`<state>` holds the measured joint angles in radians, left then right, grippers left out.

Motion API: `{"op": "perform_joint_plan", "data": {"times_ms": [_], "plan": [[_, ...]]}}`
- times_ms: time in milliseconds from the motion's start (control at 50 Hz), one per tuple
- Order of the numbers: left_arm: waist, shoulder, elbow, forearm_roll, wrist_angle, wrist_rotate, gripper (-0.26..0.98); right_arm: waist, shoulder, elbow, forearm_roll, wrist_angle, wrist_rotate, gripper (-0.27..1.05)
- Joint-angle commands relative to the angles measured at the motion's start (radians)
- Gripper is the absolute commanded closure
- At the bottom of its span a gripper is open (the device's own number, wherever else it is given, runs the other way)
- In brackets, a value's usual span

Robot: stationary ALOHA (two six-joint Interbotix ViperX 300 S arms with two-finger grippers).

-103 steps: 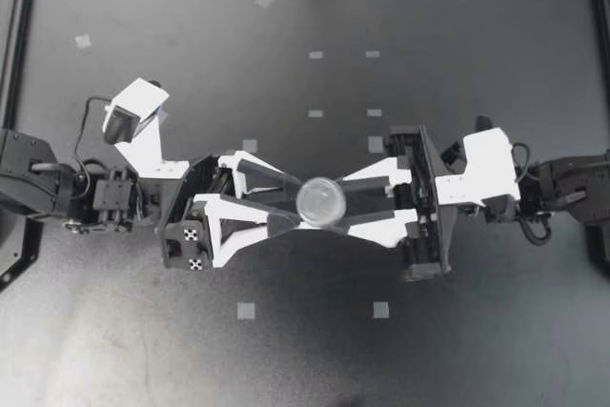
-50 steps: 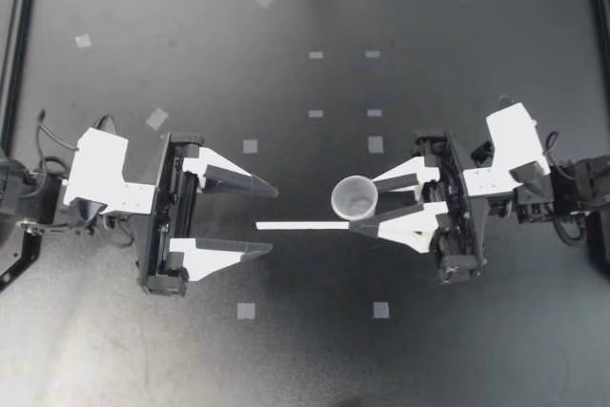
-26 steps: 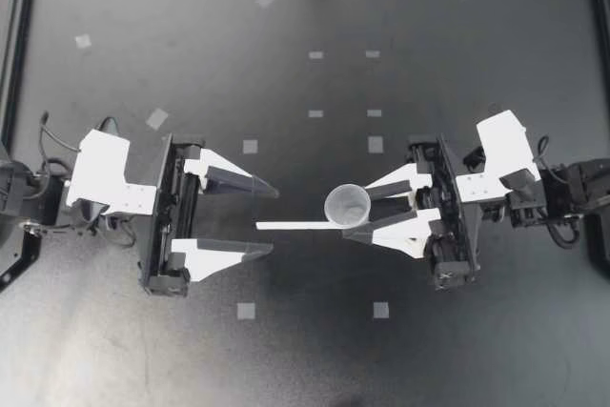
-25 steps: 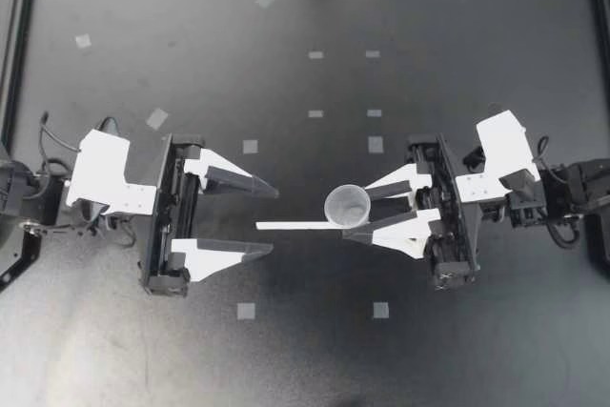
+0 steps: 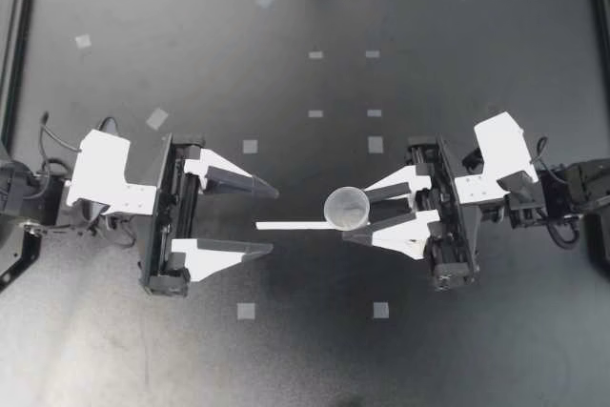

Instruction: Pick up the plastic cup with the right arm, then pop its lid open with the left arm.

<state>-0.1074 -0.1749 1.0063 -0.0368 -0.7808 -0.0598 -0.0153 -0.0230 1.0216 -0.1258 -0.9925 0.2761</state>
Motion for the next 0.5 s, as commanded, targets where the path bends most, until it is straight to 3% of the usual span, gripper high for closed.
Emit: {"op": "perform_joint_plan", "data": {"times_ms": [0, 480], "plan": [[0.000, -0.006, -0.009, -0.002, -0.008, 0.000, 0.04, 0.005, -0.009, -0.017, -0.002, 0.000, -0.002, 0.54], [0.000, -0.003, -0.009, -0.002, -0.003, 0.002, 0.04, 0.005, 0.000, -0.017, -0.003, 0.008, -0.002, 0.54]]}}
